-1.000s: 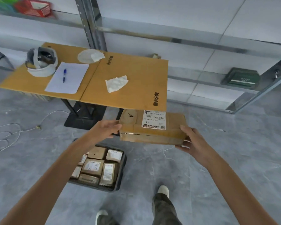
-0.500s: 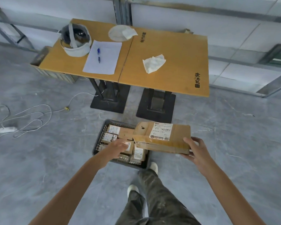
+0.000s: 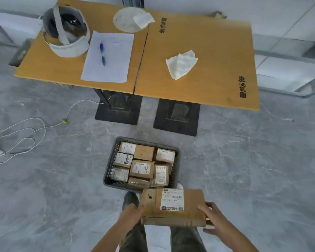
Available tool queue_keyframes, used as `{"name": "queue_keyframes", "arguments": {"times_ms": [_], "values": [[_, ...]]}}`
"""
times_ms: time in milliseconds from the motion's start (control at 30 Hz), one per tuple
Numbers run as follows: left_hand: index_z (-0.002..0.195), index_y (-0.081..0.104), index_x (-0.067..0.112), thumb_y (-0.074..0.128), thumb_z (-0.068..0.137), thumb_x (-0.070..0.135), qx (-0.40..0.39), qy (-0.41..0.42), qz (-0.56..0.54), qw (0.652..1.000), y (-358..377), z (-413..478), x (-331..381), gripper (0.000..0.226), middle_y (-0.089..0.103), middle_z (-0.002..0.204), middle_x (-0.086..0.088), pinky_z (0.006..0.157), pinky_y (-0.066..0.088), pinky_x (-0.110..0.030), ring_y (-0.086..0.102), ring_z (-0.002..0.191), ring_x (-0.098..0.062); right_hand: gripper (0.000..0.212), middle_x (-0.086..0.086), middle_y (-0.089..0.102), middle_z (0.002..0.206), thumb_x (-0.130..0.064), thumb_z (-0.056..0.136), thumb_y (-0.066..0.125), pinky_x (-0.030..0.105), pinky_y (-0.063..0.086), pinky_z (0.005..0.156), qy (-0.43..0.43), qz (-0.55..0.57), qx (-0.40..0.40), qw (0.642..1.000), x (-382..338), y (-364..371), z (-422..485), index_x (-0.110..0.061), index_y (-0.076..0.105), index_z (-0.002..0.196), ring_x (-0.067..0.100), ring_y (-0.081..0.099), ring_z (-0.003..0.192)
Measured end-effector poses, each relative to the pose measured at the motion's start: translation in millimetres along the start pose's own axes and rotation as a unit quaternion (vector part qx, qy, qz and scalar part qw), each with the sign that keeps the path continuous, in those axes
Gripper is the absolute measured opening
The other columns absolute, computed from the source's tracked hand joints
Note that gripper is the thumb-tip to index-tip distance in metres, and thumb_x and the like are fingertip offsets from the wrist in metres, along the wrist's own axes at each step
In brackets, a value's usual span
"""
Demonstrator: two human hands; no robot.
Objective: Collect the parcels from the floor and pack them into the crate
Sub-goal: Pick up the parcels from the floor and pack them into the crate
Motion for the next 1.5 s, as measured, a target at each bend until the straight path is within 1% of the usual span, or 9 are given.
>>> {"name": "queue_keyframes", "arguments": {"times_ms": [233, 400, 533, 700, 933, 1033, 1200, 1333, 1500], "values": [[0.099, 0.046, 0.018, 0.046, 0.093, 0.045, -0.088, -0.03, -0.019, 0.996, -39, 87, -21, 0.028, 0.052, 0.123, -0.009, 0.098, 0.045, -0.04, 0.051, 0.107, -0.022, 0.036, 0.018, 0.051, 0.129, -0.026, 0.098, 0.049, 0.045, 0.041, 0.098, 0.088, 0.071, 0.017, 0.993, 24, 78, 63, -0.005, 0.044, 0.126, 0.035, 0.052, 0.11], [0.112, 0.039, 0.013, 0.07, 0.077, 0.044, -0.152, -0.101, -0.143, 0.973, -62, 175, -44, 0.056, 0.05, 0.114, -0.01, 0.092, 0.05, -0.044, 0.053, 0.106, -0.026, 0.046, 0.008, 0.046, 0.125, -0.035, 0.096, 0.05, 0.048, 0.031, 0.107, 0.085, 0.078, -0.008, 0.993, 15, 122, 144, -0.016, 0.037, 0.136, 0.031, 0.046, 0.115], [0.125, 0.037, 0.023, 0.077, 0.058, 0.043, -0.19, -0.06, -0.165, 0.966, -74, 256, -66, 0.08, 0.053, 0.105, -0.012, 0.074, 0.048, -0.033, 0.055, 0.094, -0.027, 0.033, 0.003, 0.057, 0.108, -0.032, 0.1, 0.041, 0.032, 0.049, 0.081, 0.034, -0.089, -0.008, 0.995, 11, 157, 232, -0.016, 0.047, 0.129, 0.02, 0.059, 0.093], [0.129, 0.036, 0.033, 0.075, 0.075, 0.037, -0.109, 0.002, -0.086, 0.99, -74, 345, -87, 0.067, 0.06, 0.103, -0.007, 0.068, 0.049, -0.03, 0.06, 0.091, -0.022, 0.025, -0.001, 0.062, 0.096, -0.021, 0.095, 0.05, 0.01, 0.039, 0.055, -0.112, -0.239, 0.06, 0.963, -13, 173, 332, -0.012, 0.057, 0.118, 0.008, 0.059, 0.077], [0.118, 0.035, 0.053, 0.073, 0.036, 0.074, -0.079, 0.047, -0.074, 0.993, -76, 408, -102, 0.093, 0.061, 0.103, 0.012, 0.062, 0.048, -0.026, 0.059, 0.094, -0.007, 0.057, 0.011, 0.056, 0.132, 0.003, 0.086, 0.058, 0.038, 0.051, 0.093, -0.097, -0.121, 0.076, 0.985, -56, 177, 480, -0.009, 0.037, 0.138, 0.028, 0.055, 0.12], [0.119, 0.036, 0.053, 0.069, 0.05, 0.074, -0.083, 0.042, -0.085, 0.992, -67, 423, -113, 0.079, 0.062, 0.102, 0.011, 0.065, 0.049, -0.028, 0.058, 0.093, -0.007, 0.095, 0.015, 0.045, 0.142, 0.006, 0.077, 0.069, 0.046, 0.043, 0.104, -0.071, -0.033, 0.107, 0.991, -54, 181, 516, -0.014, 0.011, 0.15, 0.033, 0.047, 0.129], [0.129, 0.037, 0.044, 0.071, 0.047, 0.068, -0.076, 0.026, -0.089, 0.993, -54, 421, -121, 0.092, 0.062, 0.101, 0.007, 0.066, 0.047, -0.027, 0.058, 0.091, -0.012, 0.075, 0.014, 0.046, 0.138, -0.014, 0.074, 0.079, 0.045, 0.045, 0.102, -0.05, -0.132, 0.136, 0.981, -19, 172, 529, -0.015, 0.035, 0.135, 0.031, 0.051, 0.122], [0.123, 0.035, 0.05, 0.074, 0.055, 0.064, -0.103, 0.027, -0.056, 0.993, -54, 409, -119, 0.08, 0.063, 0.106, 0.012, 0.065, 0.047, -0.025, 0.058, 0.094, -0.006, 0.074, 0.007, 0.048, 0.127, -0.01, 0.076, 0.076, 0.033, 0.044, 0.09, -0.081, -0.021, 0.096, 0.992, -10, 168, 523, -0.017, 0.025, 0.13, 0.025, 0.051, 0.118], [0.123, 0.034, 0.051, 0.069, 0.06, 0.057, -0.125, 0.012, -0.013, 0.992, -67, 396, -120, 0.073, 0.062, 0.108, 0.012, 0.067, 0.046, -0.026, 0.059, 0.096, -0.007, 0.121, 0.014, 0.026, 0.153, -0.025, 0.064, 0.086, 0.049, 0.031, 0.11, -0.07, -0.098, 0.076, 0.99, -21, 163, 513, -0.026, -0.001, 0.149, 0.036, 0.031, 0.139]]}}
Point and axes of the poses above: each hand's wrist, its own z-axis towards the middle knuckle, its own y-axis out of the palm, x = y × z, the point moved 2 cm from there along z, towards the middle knuckle
